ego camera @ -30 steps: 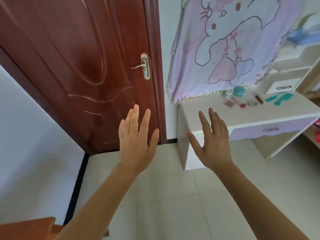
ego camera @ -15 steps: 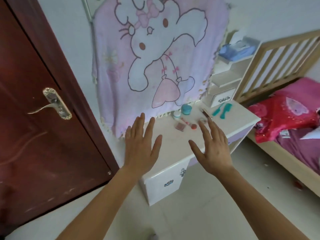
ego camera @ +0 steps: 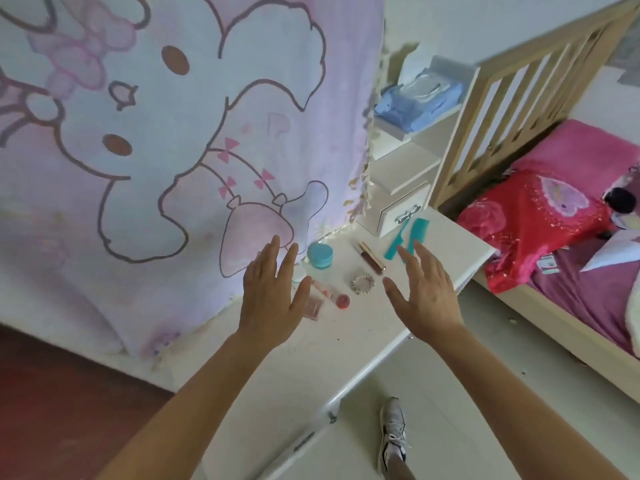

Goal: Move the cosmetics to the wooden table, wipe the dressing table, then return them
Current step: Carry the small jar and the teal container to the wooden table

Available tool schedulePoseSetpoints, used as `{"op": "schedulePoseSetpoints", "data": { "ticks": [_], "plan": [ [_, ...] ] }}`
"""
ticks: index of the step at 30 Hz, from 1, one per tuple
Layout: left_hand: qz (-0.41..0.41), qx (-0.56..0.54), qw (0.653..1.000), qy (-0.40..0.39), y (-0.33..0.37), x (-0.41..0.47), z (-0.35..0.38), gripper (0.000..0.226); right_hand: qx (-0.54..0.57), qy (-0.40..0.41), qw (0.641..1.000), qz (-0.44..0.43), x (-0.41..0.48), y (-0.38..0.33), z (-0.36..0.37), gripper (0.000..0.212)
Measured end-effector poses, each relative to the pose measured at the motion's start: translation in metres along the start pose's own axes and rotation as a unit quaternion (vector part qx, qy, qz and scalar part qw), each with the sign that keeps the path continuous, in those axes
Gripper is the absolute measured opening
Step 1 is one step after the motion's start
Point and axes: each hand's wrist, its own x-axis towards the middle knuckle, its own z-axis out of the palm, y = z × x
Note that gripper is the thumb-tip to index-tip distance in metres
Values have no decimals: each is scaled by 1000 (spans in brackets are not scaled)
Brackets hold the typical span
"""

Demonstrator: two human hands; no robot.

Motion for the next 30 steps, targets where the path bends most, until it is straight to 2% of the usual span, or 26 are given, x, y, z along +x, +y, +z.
{"op": "schedulePoseSetpoints", "data": {
  "ticks": [2,7,9,17,24,30],
  "plan": [
    [-36,16,999,-17,-3,24,33,61,6,-35,999,-9,41,22,25,61],
    [-185,32,975,-121,-6,61,93,61,14,-171,985,-32,122,66,73,63],
    [-211,47,965,-148,-9,77,107,60,10,-214,975,-60,148,75,88,65],
    [-219,87,943,-237,-32,97,149,63,22,-344,927,-150,216,59,150,64],
    [-206,55,941,-261,-69,110,192,61,39,-371,909,-186,230,20,206,72],
    [-195,28,943,-268,-89,111,221,61,-8,-394,895,-208,223,9,245,76]
  ]
}}
